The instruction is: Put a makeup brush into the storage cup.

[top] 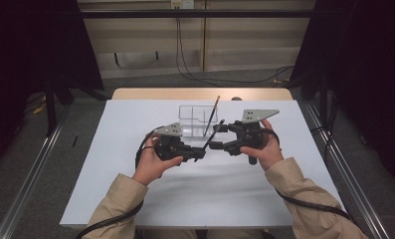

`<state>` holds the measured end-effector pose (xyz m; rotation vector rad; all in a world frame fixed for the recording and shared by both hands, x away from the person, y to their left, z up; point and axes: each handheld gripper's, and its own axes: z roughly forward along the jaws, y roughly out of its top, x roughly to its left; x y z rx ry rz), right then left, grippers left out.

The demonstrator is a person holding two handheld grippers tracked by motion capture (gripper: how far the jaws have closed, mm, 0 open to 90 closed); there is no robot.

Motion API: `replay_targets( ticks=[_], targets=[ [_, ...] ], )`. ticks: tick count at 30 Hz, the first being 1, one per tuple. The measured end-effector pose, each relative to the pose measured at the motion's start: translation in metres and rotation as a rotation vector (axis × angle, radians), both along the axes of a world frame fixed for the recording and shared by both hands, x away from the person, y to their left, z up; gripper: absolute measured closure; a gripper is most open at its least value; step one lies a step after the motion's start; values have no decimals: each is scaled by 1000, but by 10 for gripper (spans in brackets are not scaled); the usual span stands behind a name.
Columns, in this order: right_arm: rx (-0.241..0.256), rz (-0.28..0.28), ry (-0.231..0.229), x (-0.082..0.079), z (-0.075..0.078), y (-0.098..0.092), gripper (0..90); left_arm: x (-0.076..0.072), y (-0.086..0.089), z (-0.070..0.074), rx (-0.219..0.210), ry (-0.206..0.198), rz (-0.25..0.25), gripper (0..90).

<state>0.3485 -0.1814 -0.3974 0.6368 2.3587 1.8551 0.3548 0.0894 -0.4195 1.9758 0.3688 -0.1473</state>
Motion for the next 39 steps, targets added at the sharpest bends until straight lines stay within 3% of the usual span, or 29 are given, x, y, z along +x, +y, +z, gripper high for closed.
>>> replay_targets(
  ticks=[8,16,39],
  targets=[
    [-4,28,-5,-1,-1,2,515,0,-3,1,-27,-2,11,843],
    [-13,44,10,0,-4,4,629,1,-4,0,-37,1,12,843],
    [63,8,67,2,-2,-3,776,1,-8,-3,-52,5,16,843]
  ],
)
